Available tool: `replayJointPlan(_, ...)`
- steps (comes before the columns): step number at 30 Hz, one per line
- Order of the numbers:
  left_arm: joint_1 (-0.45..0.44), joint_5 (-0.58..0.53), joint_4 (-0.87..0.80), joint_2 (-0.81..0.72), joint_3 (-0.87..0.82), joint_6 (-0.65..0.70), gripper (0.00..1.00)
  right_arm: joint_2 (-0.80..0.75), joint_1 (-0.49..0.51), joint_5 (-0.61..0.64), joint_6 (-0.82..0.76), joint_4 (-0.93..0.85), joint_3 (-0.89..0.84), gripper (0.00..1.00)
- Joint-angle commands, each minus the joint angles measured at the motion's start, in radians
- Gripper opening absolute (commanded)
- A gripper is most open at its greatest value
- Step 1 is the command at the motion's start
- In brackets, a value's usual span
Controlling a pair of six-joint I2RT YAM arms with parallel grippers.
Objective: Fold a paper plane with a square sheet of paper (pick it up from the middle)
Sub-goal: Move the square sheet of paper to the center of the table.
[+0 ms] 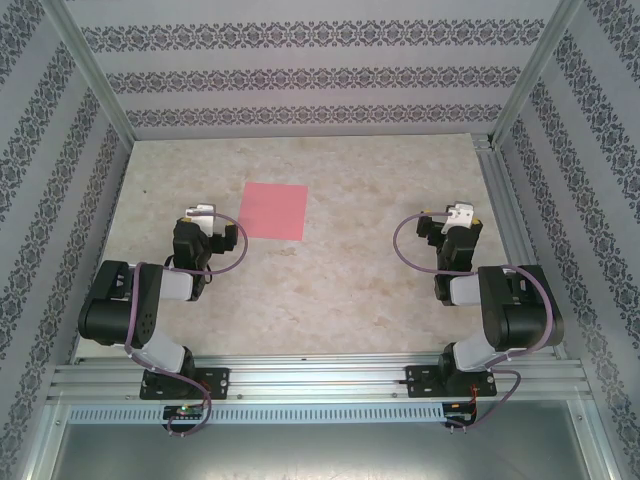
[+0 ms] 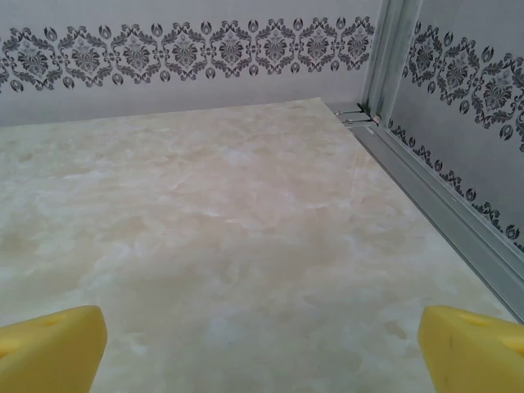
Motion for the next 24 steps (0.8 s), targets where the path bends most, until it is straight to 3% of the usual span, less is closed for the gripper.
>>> replayJointPlan(1, 0.013, 0.015, 0.011, -0.017, 0.017, 0.007, 1.0, 0.003, 0.008, 0.007, 0.001, 0.042, 0.015, 0.98)
replayJointPlan(18, 0.014, 0.025, 0.013, -0.029, 0.01, 0.009, 1.0, -0.007, -0.032, -0.124, 0.018, 0.06, 0.002, 0.98)
replayJointPlan(21, 0.014, 0.005, -0.059, -0.109, 0.016, -0.003, 1.0, -0.083, 0.011, -0.085, -0.03, -0.045, 0.015, 0.98)
replayJointPlan(24, 0.023, -0.014, -0.196, -0.233, 0.032, -0.033, 1.0, -0.206, 0.052, -0.059, -0.022, -0.38, 0.128, 0.98)
